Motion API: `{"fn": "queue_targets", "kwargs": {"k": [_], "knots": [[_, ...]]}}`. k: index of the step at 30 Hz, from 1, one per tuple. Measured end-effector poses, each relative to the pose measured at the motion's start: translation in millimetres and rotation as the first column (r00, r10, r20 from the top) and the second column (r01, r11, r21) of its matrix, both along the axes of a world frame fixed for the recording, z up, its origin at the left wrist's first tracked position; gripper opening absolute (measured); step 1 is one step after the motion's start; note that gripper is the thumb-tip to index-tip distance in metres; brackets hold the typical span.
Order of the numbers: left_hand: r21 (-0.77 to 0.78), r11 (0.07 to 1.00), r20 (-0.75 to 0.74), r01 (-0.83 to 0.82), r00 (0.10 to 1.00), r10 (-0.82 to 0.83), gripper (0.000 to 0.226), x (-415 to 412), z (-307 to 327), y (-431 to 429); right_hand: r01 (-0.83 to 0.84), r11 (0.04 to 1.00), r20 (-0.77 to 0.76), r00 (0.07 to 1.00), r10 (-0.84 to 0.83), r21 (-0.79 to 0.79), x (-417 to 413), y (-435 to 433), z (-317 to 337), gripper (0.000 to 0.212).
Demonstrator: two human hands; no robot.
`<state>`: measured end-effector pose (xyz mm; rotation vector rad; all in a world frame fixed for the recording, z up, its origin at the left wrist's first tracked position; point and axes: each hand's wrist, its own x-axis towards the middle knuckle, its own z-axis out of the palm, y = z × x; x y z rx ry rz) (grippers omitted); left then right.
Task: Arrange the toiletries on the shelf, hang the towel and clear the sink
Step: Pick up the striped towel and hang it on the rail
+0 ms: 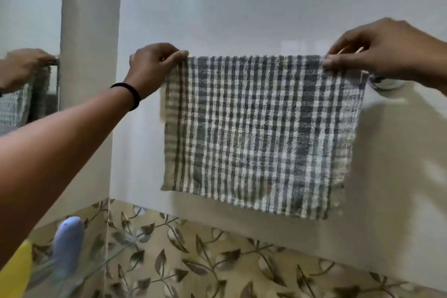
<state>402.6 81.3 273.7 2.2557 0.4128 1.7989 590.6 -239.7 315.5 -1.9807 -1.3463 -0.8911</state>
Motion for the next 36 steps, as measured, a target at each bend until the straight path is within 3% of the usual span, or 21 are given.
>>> {"fn": "queue_targets", "kwargs": {"k": [5,9,14,21,25,30,34,36], "knots": [[-0.093,0.990,0.054,0.109,0.993,-0.104,0.025,4.4,-2.9,12.6,-0.074,0.993,0.008,0.997,0.073,0.095,3.0,-1.8,-7.0,0.018],[-0.163,0.982,0.098,0.096,0.992,-0.081,0.036,9.4,5.7,14.9,-0.069,0.983,0.064,0.996,0.058,0.170,6.8,1.4,-9.2,0.024],[-0.245,0.962,0.051,0.117,0.993,-0.108,0.045,10.7,17.0,12.9,-0.092,0.968,0.039,0.996,0.085,0.235,9.5,3.3,-1.2,0.027],[-0.212,0.966,0.069,0.147,0.988,-0.135,0.029,5.2,17.6,9.5,-0.065,0.984,0.028,0.998,0.061,0.167,11.1,-0.5,1.1,0.028],[-0.162,0.960,0.096,0.229,0.972,-0.215,0.034,-0.8,10.7,7.2,-0.091,0.986,0.045,0.995,0.085,0.137,8.0,-5.5,-1.3,0.028],[-0.164,0.977,0.053,0.139,0.990,-0.132,0.036,2.6,-1.0,18.2,-0.005,0.995,0.052,0.999,0.000,0.104,5.5,-4.7,-2.4,0.045],[-0.102,0.995,0.089,0.016,0.996,-0.007,0.033,10.1,-5.7,20.1,0.071,0.993,0.164,0.983,-0.087,0.099,8.7,-2.7,-13.4,0.056],[-0.103,0.995,0.028,-0.007,1.000,0.010,0.040,5.6,-9.8,13.8,0.084,0.989,0.170,0.980,-0.104,0.119,7.1,-2.1,-14.1,0.062]]}}
